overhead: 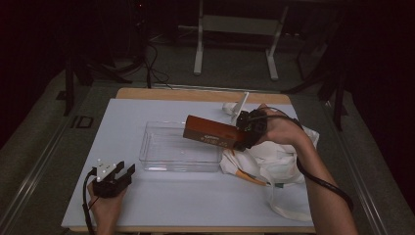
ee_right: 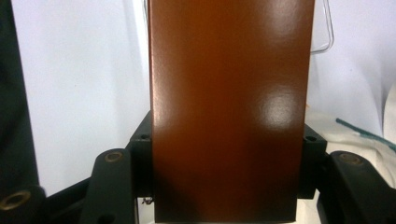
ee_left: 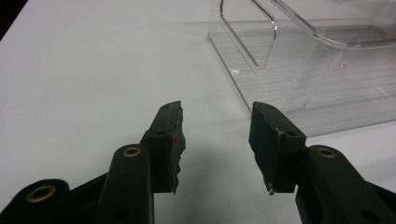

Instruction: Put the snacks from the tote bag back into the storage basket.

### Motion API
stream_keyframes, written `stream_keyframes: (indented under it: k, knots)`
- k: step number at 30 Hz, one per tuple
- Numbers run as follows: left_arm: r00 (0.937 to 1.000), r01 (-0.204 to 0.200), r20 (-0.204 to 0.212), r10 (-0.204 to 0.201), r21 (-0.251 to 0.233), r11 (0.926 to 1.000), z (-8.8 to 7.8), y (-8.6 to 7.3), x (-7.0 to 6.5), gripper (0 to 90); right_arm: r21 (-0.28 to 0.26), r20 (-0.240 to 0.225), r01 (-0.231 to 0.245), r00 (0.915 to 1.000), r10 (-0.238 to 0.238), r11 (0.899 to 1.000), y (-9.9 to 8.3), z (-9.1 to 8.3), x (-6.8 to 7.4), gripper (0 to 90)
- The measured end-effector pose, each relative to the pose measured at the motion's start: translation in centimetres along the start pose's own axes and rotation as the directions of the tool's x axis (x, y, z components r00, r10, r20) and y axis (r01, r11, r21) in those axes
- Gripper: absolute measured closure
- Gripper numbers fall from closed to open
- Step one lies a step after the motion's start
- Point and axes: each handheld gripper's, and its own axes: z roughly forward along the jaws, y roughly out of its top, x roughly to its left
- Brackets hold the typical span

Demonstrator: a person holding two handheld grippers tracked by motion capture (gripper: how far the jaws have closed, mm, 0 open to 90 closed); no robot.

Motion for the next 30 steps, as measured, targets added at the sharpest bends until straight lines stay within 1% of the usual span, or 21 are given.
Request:
stream_keyframes:
  k: [6, 15, 21, 30]
  knots:
    - [1.0000, 0.000, 0.001, 0.000, 0.000, 1.0000, 0.0, 0.0, 0.0, 55.0, 0.018, 0.000, 0.015, 0.9999, -0.015, 1.000, 0.7, 0.6, 0.2, 43.1]
    - [1.0000, 0.001, 0.002, -0.001, 0.000, 1.0000, 0.0, 0.0, 0.0, 54.9, 0.024, -0.004, 0.039, 0.9992, -0.039, 0.999, 1.9, 1.1, 0.5, 43.2]
    - [1.0000, 0.000, 0.003, 0.000, 0.000, 1.0000, 0.0, 0.0, 0.0, 54.9, 0.049, -0.018, 0.049, 0.9987, -0.048, 0.998, 2.3, 1.8, 0.6, 43.2]
    - [1.0000, 0.002, 0.003, -0.002, -0.001, 1.0000, 0.0, 0.0, 0.0, 54.9, 0.064, -0.027, 0.057, 0.9981, -0.055, 0.996, 2.7, 2.6, 0.6, 43.2]
